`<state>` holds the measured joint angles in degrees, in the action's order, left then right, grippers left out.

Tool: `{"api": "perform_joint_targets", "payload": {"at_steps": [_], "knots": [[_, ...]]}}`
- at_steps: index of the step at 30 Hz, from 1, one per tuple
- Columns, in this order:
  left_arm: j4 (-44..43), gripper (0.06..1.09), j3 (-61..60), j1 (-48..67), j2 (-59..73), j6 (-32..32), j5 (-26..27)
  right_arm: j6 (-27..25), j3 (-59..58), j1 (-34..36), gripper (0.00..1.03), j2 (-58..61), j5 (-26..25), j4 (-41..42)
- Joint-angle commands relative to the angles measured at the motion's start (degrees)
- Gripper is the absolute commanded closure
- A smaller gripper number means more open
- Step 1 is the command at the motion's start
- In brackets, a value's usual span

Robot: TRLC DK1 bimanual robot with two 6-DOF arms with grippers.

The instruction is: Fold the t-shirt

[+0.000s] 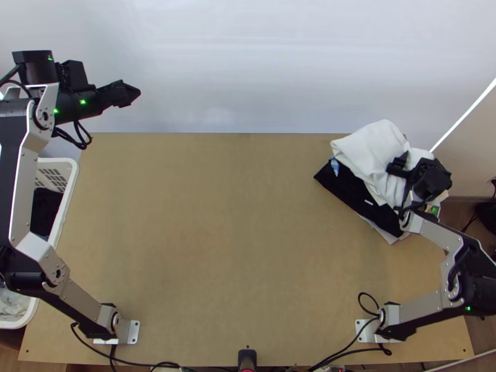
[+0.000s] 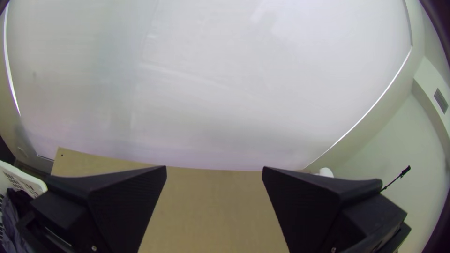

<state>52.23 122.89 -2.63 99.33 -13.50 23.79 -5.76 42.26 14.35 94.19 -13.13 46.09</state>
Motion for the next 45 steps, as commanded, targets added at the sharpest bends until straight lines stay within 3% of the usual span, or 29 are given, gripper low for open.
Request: {"api": "perform_joint_targets", "payload": {"at_steps": [1, 6, 14, 21, 29, 37, 45], "knots": [[1.0, 0.10, 0.4, 0.2, -0.5, -0.7, 0.0, 1.8, -2.4, 2.2, 0.04, 5.9, -0.5, 3.4], [1.7, 0.10, 0.4, 0.5, -1.2, -1.7, 0.0, 2.2, -2.4, 2.9, 0.04, 7.1, -0.8, 4.2], [2.1, 0.10, 0.3, 0.5, -3.0, -2.9, 0.0, -1.6, 2.5, 3.3, 0.04, -9.5, -2.1, 1.0], [2.5, 0.10, 0.2, 0.3, -3.9, -3.1, 0.0, -2.3, 10.2, -4.0, 0.04, -14.3, -5.6, -1.3], [2.6, 0.10, 0.2, -0.1, -4.8, -3.1, -0.1, 0.8, 13.1, -15.9, 0.04, -2.4, -6.6, 0.1], [2.6, 0.10, 0.1, -0.4, -4.9, -4.1, -0.2, 4.4, 13.6, -17.1, 0.04, 11.7, -8.3, 1.7], [2.3, 0.10, -2.5, -0.2, -5.4, -4.8, -1.2, 6.2, 13.6, -17.7, 0.04, 18.0, -12.5, 1.7]]}}
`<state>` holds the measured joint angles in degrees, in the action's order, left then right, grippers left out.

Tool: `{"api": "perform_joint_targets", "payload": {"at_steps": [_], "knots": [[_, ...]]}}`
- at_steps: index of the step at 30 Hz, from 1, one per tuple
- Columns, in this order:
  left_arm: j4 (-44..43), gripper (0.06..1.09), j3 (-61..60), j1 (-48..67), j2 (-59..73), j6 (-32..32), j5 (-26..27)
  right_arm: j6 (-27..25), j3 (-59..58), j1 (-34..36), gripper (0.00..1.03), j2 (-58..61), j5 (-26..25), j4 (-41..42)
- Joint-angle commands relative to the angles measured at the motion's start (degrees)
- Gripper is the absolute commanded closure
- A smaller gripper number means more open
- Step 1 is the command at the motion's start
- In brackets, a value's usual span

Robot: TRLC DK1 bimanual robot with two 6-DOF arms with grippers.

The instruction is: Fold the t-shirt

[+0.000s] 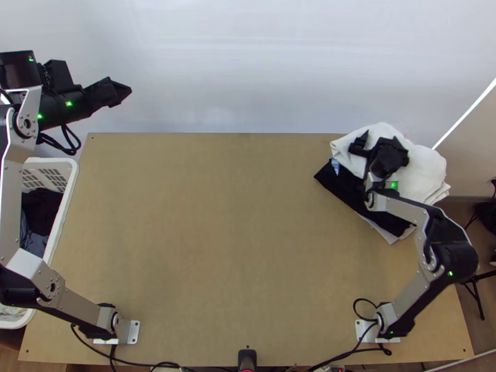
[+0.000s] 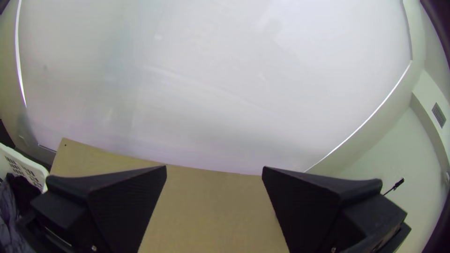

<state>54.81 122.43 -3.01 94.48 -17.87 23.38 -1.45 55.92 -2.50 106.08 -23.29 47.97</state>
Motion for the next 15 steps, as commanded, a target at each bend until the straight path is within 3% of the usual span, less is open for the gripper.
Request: {"api": "perform_joint_targets", "payload": {"at_steps": [1, 6, 11, 15], "knots": [[-0.6, 0.10, -2.7, 0.3, -0.9, -0.4, -1.1, 1.9, -0.3, -0.9, 0.04, 6.2, -2.6, -0.2], [-1.6, 0.10, -3.5, 0.2, -1.7, -0.9, -1.6, 1.5, -0.5, -1.1, 0.04, 3.6, -2.6, -0.2], [-3.3, 0.10, -3.4, 0.2, -3.2, -1.5, -1.9, -3.3, 0.4, -1.1, 0.04, -10.2, -2.6, -1.3], [-6.6, 0.10, -3.9, 0.5, -5.7, -0.1, -9.1, -6.1, 2.5, -1.6, 0.04, -22.5, -1.9, -5.0]]}}
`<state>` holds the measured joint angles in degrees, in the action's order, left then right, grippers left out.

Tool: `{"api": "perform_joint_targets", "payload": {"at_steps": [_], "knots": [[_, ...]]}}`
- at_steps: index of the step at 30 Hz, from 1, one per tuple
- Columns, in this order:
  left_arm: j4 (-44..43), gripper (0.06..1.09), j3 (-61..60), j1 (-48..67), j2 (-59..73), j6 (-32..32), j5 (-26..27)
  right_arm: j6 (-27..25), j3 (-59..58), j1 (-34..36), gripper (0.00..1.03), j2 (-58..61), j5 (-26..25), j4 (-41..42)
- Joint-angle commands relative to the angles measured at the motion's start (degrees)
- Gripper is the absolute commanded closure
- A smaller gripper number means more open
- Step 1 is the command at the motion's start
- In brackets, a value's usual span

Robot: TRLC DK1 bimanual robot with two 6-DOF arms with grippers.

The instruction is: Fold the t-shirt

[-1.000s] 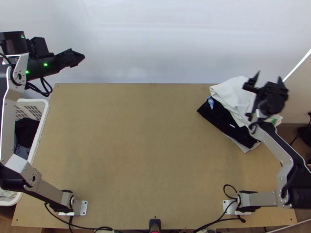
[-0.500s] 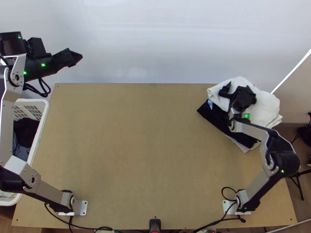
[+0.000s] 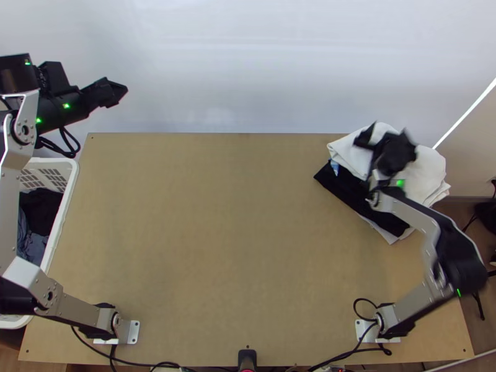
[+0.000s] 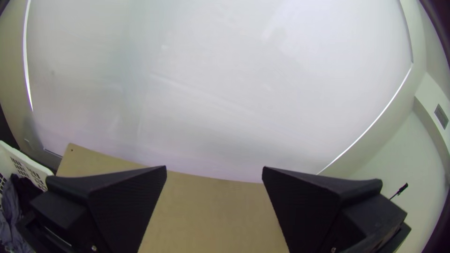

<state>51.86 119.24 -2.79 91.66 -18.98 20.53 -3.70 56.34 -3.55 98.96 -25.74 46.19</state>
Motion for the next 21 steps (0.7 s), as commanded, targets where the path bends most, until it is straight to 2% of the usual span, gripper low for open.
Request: {"api": "perform_joint_targets", "payload": {"at_steps": [1, 5, 7, 13, 15, 17, 21], "knots": [[-5.1, 0.10, -1.1, 0.2, -4.0, 1.7, -8.7, -3.9, 2.9, -0.7, 0.04, -18.4, 0.7, -4.4], [-9.3, 0.10, -3.5, -0.3, -9.3, 3.3, -16.1, -3.9, 7.7, -1.1, 0.04, -28.5, 0.8, -11.2], [-14.2, 0.10, -8.5, -0.3, -14.0, 5.3, -20.8, -3.8, 9.8, -1.2, 0.04, -32.4, 0.8, -14.4], [-24.3, 0.10, -23.4, -0.3, -30.3, 9.8, -30.6, -6.5, 10.9, -1.5, 0.04, -44.7, 1.1, -14.0], [-27.9, 0.10, -28.4, -0.3, -35.7, 11.2, -33.0, -6.9, 10.2, -1.9, 0.04, -48.8, 3.9, -14.0], [-33.8, 0.10, -34.7, -0.4, -41.4, 14.3, -35.7, -6.8, 7.6, -2.7, 0.04, -54.0, 9.4, -13.8], [-43.9, 0.10, -46.3, -0.7, -52.7, 18.8, -37.1, -6.9, 4.6, -7.2, 0.04, -63.1, 12.6, -14.6]]}}
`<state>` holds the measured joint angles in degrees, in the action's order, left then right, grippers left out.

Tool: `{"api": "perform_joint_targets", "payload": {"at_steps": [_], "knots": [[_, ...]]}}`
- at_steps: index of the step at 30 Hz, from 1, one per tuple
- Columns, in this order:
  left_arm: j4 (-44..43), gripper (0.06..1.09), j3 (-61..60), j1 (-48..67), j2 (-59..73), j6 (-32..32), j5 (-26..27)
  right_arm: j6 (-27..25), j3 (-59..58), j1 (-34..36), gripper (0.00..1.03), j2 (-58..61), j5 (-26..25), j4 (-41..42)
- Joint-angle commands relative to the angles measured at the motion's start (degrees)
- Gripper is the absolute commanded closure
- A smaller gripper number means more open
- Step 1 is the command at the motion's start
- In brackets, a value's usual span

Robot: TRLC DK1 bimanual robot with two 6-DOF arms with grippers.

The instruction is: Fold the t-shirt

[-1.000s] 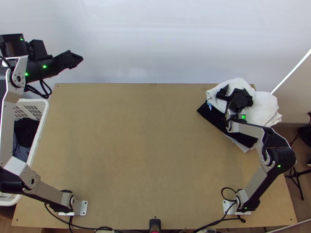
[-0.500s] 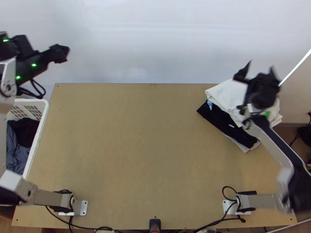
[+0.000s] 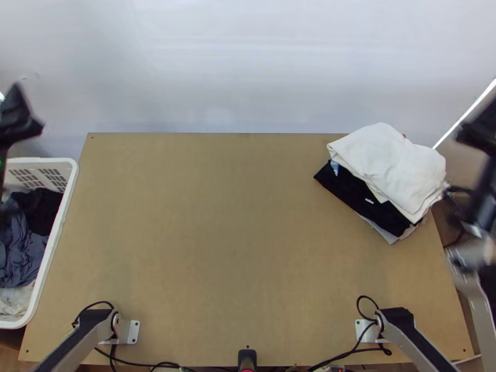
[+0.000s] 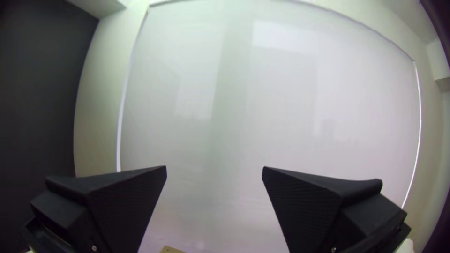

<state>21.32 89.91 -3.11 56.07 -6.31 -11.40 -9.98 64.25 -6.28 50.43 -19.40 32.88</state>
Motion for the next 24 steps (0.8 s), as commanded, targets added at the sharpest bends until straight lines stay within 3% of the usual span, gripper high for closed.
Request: {"api": "perform_joint_targets", "payload": {"at_steps": [1, 6, 7, 10, 16, 24], "knots": [[-14.8, 0.10, -19.6, -0.8, -19.9, 6.8, -5.2, -0.7, -4.1, -6.3, 0.04, -16.8, 6.6, -2.9], [-22.7, 0.10, -32.8, -4.1, -33.3, 9.4, -5.0, -0.9, -6.5, -9.6, 0.04, -26.0, 8.3, -17.2], [-23.7, 0.10, -35.6, -4.0, -36.0, 9.5, -4.3, -1.0, -7.5, -9.5, 0.04, -28.1, 11.0, -19.1], [-25.5, 0.10, -43.4, -3.9, -42.4, 8.9, -0.7, -2.7, -12.8, -9.5, 0.04, -34.8, 15.1, -19.8], [-27.5, 0.10, -57.5, -3.7, -48.8, 7.1, 4.2, -6.3, -32.3, -9.1, 0.04, -50.2, 20.4, -16.4], [-34.2, 0.10, -72.1, 2.5, -50.7, 7.4, 5.2, -4.4, -51.5, -8.7, 0.04, -51.0, 20.4, -6.2]]}}
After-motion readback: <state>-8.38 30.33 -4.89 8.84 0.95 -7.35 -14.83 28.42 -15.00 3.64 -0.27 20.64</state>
